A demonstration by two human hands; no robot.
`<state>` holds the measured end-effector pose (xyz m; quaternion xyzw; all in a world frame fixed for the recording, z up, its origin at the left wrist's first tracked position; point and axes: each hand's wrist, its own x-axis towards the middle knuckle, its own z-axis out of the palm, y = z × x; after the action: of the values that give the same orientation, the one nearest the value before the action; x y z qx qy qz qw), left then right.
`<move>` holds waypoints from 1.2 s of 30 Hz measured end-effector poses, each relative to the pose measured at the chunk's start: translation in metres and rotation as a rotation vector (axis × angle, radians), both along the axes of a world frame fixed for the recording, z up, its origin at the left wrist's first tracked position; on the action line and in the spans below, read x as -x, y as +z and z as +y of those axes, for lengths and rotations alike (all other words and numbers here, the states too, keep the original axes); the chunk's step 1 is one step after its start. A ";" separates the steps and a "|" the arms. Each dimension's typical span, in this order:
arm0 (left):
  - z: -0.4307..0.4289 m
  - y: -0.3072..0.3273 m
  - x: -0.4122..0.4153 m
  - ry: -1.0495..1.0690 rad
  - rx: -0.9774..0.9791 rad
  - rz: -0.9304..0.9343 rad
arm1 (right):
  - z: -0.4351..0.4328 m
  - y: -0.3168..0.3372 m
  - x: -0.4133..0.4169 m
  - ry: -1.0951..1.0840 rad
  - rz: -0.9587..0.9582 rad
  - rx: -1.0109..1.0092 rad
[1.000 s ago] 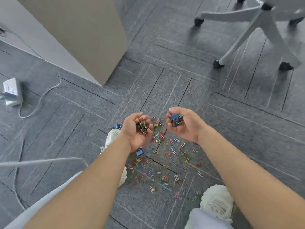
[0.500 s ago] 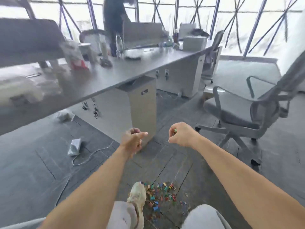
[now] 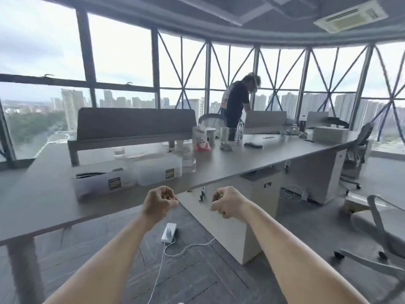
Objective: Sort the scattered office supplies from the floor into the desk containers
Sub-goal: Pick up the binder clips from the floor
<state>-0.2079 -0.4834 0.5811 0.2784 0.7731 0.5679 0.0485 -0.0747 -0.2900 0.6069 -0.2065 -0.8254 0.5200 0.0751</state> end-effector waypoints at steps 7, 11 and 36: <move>0.002 0.021 0.084 0.038 0.271 0.274 | 0.003 0.007 0.110 0.051 -0.003 0.067; 0.031 0.035 0.160 0.001 0.318 0.296 | 0.028 0.015 0.184 0.034 0.010 0.011; 0.114 0.084 0.374 -0.233 0.809 0.376 | 0.101 0.073 0.394 0.208 -0.103 -0.820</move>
<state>-0.5820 -0.3692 0.6653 0.4204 0.8915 0.1510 0.0757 -0.4689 -0.1895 0.6799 -0.1009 -0.9830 0.1424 0.0568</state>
